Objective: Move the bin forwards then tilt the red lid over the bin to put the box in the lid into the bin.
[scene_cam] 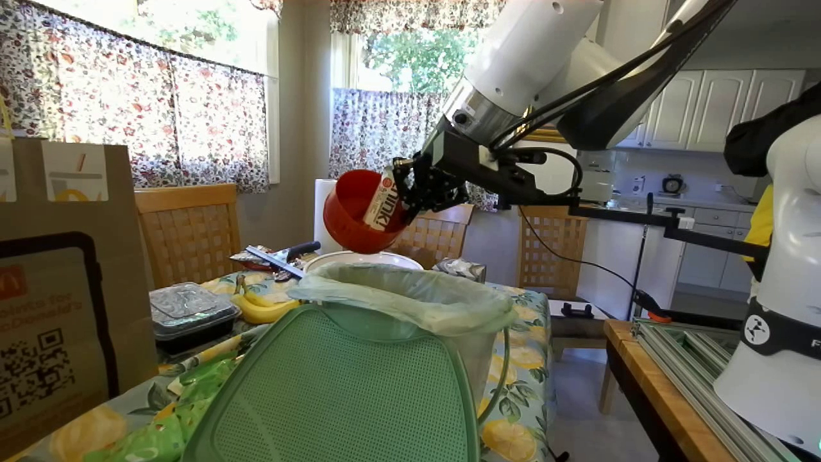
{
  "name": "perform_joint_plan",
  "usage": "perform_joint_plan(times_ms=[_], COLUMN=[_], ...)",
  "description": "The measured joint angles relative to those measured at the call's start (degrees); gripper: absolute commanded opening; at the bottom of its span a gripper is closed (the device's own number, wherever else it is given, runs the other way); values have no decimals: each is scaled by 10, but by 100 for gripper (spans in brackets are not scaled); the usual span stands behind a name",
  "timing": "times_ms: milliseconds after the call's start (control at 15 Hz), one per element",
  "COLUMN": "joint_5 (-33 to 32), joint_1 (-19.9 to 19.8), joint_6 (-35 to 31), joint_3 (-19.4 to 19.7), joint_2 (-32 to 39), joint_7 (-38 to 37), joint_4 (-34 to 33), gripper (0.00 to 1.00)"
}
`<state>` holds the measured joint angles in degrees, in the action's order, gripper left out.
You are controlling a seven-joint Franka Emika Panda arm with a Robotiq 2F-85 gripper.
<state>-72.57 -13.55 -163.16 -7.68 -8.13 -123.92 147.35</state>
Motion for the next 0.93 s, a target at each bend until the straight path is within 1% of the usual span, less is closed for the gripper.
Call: perform_joint_plan(times_ms=[467, 667, 800, 933], joint_5=[-4, -70, -112, -142], joint_1=[1, 5, 15, 26], joint_6=[3, 63, 120, 177], joint_3=[-1, -20, -40, -60], joint_2=[2, -4, -5, -4], joint_7=[-3, -60, -106, -139], joint_4=[0, -3, -3, -3], gripper=[1, 1, 1, 1])
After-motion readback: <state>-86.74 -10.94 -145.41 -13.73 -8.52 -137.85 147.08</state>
